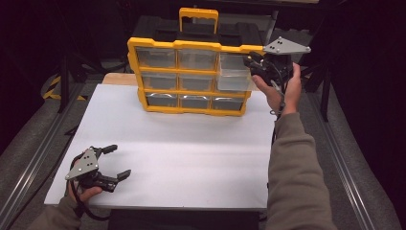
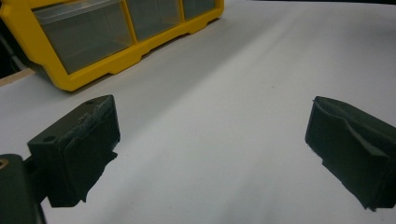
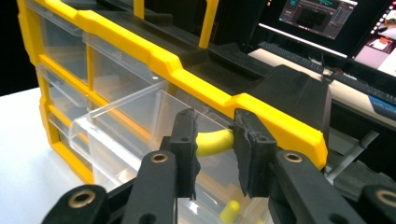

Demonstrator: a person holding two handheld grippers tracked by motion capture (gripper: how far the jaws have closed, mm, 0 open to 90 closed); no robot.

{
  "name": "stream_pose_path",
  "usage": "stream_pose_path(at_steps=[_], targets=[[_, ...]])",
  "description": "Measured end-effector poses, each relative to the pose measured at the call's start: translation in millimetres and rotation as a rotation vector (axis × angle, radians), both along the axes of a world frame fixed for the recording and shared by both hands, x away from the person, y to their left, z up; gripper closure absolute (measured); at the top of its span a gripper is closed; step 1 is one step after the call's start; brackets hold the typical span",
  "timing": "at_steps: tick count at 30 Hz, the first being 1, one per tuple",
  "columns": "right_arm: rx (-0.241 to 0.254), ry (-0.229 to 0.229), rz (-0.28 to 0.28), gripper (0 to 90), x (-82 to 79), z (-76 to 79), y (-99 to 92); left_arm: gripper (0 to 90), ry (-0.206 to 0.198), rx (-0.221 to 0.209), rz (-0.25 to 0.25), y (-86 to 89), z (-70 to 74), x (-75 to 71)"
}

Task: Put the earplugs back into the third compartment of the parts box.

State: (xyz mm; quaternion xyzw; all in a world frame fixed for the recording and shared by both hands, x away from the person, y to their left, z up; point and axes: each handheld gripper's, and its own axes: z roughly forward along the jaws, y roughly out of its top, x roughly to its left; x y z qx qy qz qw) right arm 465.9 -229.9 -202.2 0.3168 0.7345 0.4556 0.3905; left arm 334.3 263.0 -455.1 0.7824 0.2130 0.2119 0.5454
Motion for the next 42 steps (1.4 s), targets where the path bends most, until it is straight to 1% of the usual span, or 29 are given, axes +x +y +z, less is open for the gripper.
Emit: stream_pose_path(at_steps=[2,4,6,8,14,18,20,23,24,25,27,29,31,32,33,34,35,36,39,42], targets=[[0.004,0.002,-0.006,70.6,2.0,-1.2,0.1,4.1,0.001,0.003,0.000,0.0,0.1,-0.2],[-0.004,0.004,-0.022,69.4,4.2,-2.3,0.7,4.2,0.001,0.001,0.001,0.0,0.0,-0.2],[0.003,0.010,-0.037,68.9,5.7,-3.4,0.7,4.2,0.000,0.002,0.001,0.1,-0.1,-0.2],[0.003,0.010,-0.036,67.8,5.6,-4.2,1.1,4.2,0.001,0.006,0.002,0.1,0.1,-0.7],[0.010,0.008,-0.038,64.8,5.0,-5.0,2.6,4.2,0.001,0.001,0.001,0.2,0.1,-0.5],[0.008,-0.004,-0.045,61.4,3.3,-4.4,4.0,4.2,0.001,0.004,0.000,0.4,0.3,-0.6],[0.021,-0.014,-0.039,60.4,0.9,-4.0,3.3,4.2,0.001,0.000,0.001,0.5,0.1,-0.5],[0.028,-0.027,-0.041,56.4,-4.1,-3.1,2.3,4.2,-0.003,0.004,0.003,0.8,0.6,-0.8],[0.039,-0.035,-0.034,55.5,-6.7,-2.7,1.2,4.4,-0.008,0.001,0.009,1.0,0.8,-1.1],[0.065,-0.052,-0.028,52.6,-10.7,-2.8,-0.7,4.5,-0.009,-0.002,0.010,1.1,1.0,-0.9],[0.085,-0.059,-0.015,51.3,-15.5,-3.7,-2.4,4.5,-0.004,0.005,0.009,0.8,0.7,-1.0],[0.068,-0.069,-0.022,48.5,-20.2,-5.7,-1.6,4.5,-0.003,0.008,0.008,0.4,0.8,-1.2],[0.065,-0.077,-0.011,45.4,-25.2,-8.6,-1.2,4.5,-0.006,0.005,0.009,0.1,0.8,-1.7],[0.062,-0.091,-0.007,43.0,-29.3,-10.6,-1.0,4.5,-0.006,0.005,0.009,0.1,0.8,-1.7],[0.066,-0.106,-0.003,42.0,-32.7,-12.2,-1.3,4.5,-0.007,0.004,0.010,0.2,1.0,-1.7],[0.066,-0.106,-0.003,42.0,-32.7,-12.2,-1.3,4.5,-0.007,0.003,0.012,0.3,1.0,-1.8],[0.086,-0.119,0.006,38.9,-38.2,-15.9,-2.4,4.5,-0.007,0.002,0.012,0.3,1.1,-1.5],[0.091,-0.125,0.005,37.6,-39.9,-17.2,-2.4,4.5,-0.004,0.010,0.011,-0.1,0.9,-1.4],[0.094,-0.135,0.028,34.1,-46.8,-23.0,-1.0,4.5,-0.005,0.009,0.012,-0.3,0.7,-1.3],[0.101,-0.155,0.058,30.8,-56.1,-30.0,0.7,4.4,-0.004,0.008,0.013,0.4,0.9,-1.2]])
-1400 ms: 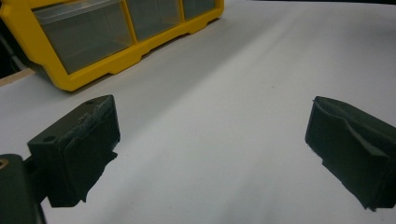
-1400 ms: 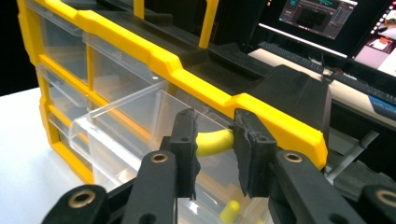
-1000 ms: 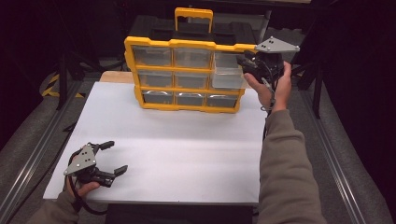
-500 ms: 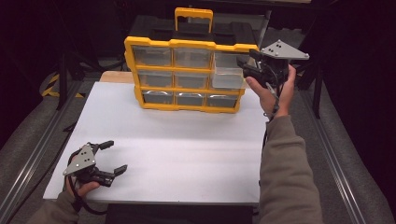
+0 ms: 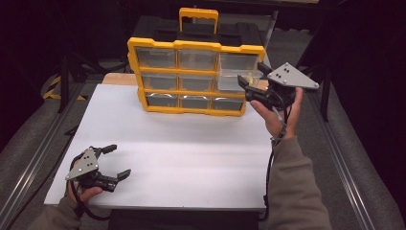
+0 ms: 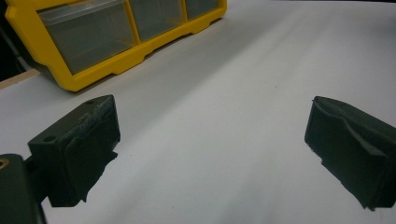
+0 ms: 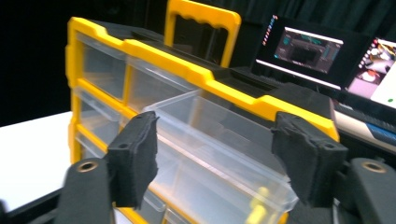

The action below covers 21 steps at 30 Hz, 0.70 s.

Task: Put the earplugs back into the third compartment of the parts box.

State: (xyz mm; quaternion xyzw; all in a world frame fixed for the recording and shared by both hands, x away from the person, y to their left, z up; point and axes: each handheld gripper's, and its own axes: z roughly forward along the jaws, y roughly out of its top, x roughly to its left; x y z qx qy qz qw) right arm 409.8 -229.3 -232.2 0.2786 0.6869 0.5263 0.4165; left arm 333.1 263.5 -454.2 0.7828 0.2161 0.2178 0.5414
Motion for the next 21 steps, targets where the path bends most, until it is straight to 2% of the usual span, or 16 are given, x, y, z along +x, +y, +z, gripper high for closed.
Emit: stream_pose_path(at_steps=[2,6,10,11,18,19,20,21], targets=[[0.005,-0.012,0.008,27.9,-6.6,-5.8,1.2,4.2,0.003,-0.004,-0.003,-0.3,-0.5,0.5],[-0.020,-0.037,0.021,24.8,-20.4,-17.8,4.1,4.3,0.000,-0.009,-0.003,-0.4,-0.9,1.1],[-0.028,-0.055,0.010,22.3,-30.7,-28.0,4.5,4.3,0.002,-0.005,-0.004,-0.8,-0.8,0.8],[-0.035,-0.054,0.013,21.1,-36.9,-36.6,4.4,4.2,0.003,-0.006,-0.004,-1.0,-0.9,0.8],[-0.041,-0.048,0.017,13.9,-51.6,-65.8,6.3,4.2,0.008,0.002,-0.005,-2.3,-1.3,1.2],[-0.041,-0.048,0.017,13.9,-51.6,-65.8,6.3,4.2,0.008,0.002,-0.005,-2.3,-1.3,1.2],[-0.048,-0.033,0.033,12.4,-53.7,-77.1,6.5,4.2,0.009,0.002,-0.004,-2.3,-1.4,1.6],[-0.055,-0.032,0.028,12.0,-54.9,-82.0,6.7,4.1,0.010,0.000,-0.004,-2.2,-1.7,2.0]])
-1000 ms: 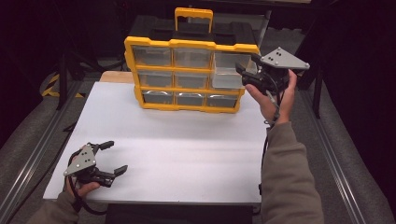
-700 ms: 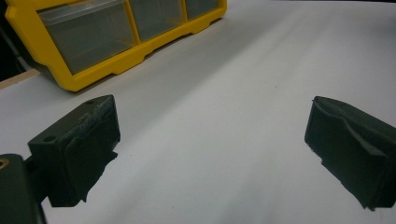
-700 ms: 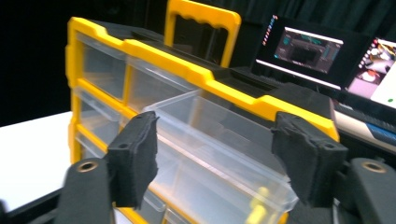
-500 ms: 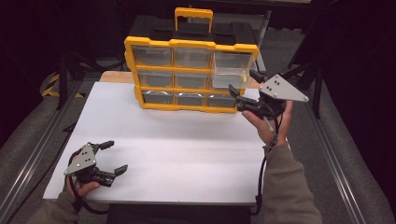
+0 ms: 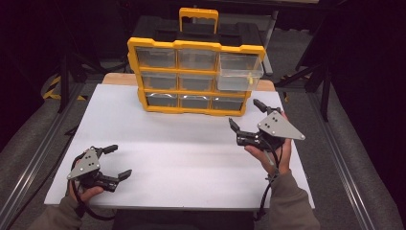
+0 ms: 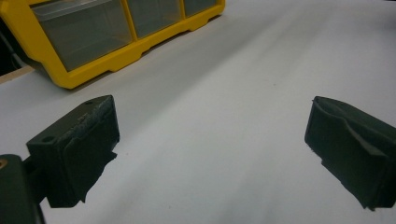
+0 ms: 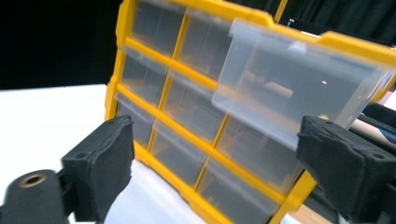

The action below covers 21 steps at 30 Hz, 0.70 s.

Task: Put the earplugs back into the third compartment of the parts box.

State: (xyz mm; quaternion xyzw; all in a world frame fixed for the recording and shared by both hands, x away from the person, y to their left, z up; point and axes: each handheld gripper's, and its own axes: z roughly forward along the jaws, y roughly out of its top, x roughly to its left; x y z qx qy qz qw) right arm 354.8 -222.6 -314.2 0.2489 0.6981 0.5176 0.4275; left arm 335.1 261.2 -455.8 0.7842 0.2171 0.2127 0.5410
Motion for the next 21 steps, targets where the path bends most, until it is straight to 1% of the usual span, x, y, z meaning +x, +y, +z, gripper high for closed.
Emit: stream_pose_path(at_steps=[2,4,7,9,10,11,13,17,19,21], targets=[[-0.001,-0.004,-0.009,10.7,-2.4,-8.6,-0.6,4.1,0.000,0.002,0.001,0.1,-0.2,0.2],[0.002,-0.001,0.001,9.4,-5.1,-17.5,-2.6,4.0,0.001,0.000,0.000,0.3,-0.2,0.2],[0.009,0.028,0.000,7.5,-7.2,-30.8,-5.7,4.0,0.003,0.005,-0.001,0.3,-0.2,0.7],[0.007,0.038,-0.009,6.3,-8.9,-39.8,-7.2,4.1,0.003,0.003,-0.002,0.1,0.0,0.7],[0.007,0.038,-0.009,6.3,-8.9,-39.8,-7.2,4.0,0.003,0.003,-0.002,0.1,0.0,0.7],[-0.003,0.054,-0.008,5.4,-10.9,-49.3,-8.7,4.0,0.002,0.003,-0.002,-0.2,0.3,0.7],[-0.016,0.055,-0.013,5.1,-13.6,-56.1,-9.7,4.0,0.003,0.003,-0.004,-0.5,0.6,1.1],[-0.026,0.062,-0.015,4.9,-20.8,-71.5,-13.2,4.0,-0.002,0.008,0.000,-0.9,0.7,1.5],[-0.036,0.072,-0.012,5.0,-24.7,-78.9,-15.2,4.0,-0.001,0.013,0.002,-0.3,0.3,1.5],[-0.032,0.087,-0.007,5.1,-29.5,-87.8,-18.7,4.0,0.000,0.014,0.007,0.0,0.1,0.8]])
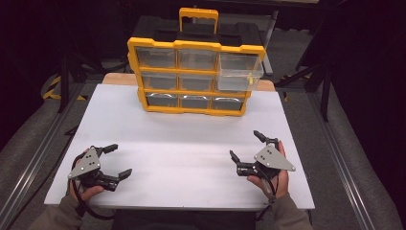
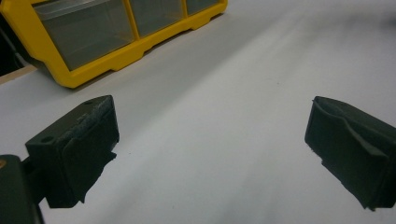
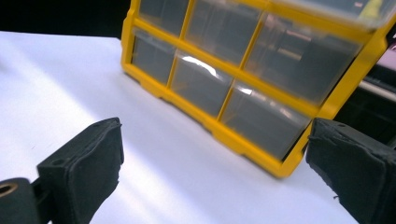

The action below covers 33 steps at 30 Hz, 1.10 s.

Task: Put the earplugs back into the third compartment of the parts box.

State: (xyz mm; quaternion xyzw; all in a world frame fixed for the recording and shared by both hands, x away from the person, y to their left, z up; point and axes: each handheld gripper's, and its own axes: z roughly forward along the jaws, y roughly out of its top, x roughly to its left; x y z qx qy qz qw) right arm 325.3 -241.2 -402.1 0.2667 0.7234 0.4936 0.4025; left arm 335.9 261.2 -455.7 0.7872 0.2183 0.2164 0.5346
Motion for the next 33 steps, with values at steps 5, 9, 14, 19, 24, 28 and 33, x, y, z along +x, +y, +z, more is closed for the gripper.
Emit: stream_pose_path(at_steps=[5,9,14,19,24,28,33], targets=[[-0.036,0.050,-0.014,5.1,-8.2,-21.9,-9.6,4.0,-0.009,-0.003,-0.008,-3.1,1.8,-1.0],[-0.033,0.082,-0.026,5.0,-15.2,-32.4,-15.7,3.9,-0.007,0.006,-0.023,-4.9,1.4,0.6],[-0.035,0.082,-0.039,5.0,-18.0,-34.5,-15.4,3.8,-0.009,0.001,-0.030,-5.0,1.7,1.4],[-0.037,0.089,-0.035,5.0,-16.6,-36.3,-15.0,3.8,-0.010,-0.001,-0.031,-5.8,1.5,2.0],[-0.020,0.085,-0.035,5.2,-15.9,-36.2,-15.6,3.8,-0.008,0.002,-0.028,-5.8,1.6,1.3],[-0.016,0.084,-0.038,5.2,-15.5,-36.6,-15.2,3.8,-0.008,0.000,-0.027,-5.4,1.4,1.7],[-0.017,0.086,-0.037,5.2,-14.3,-37.5,-15.2,3.8,-0.003,0.004,-0.030,-5.6,0.8,3.1]])
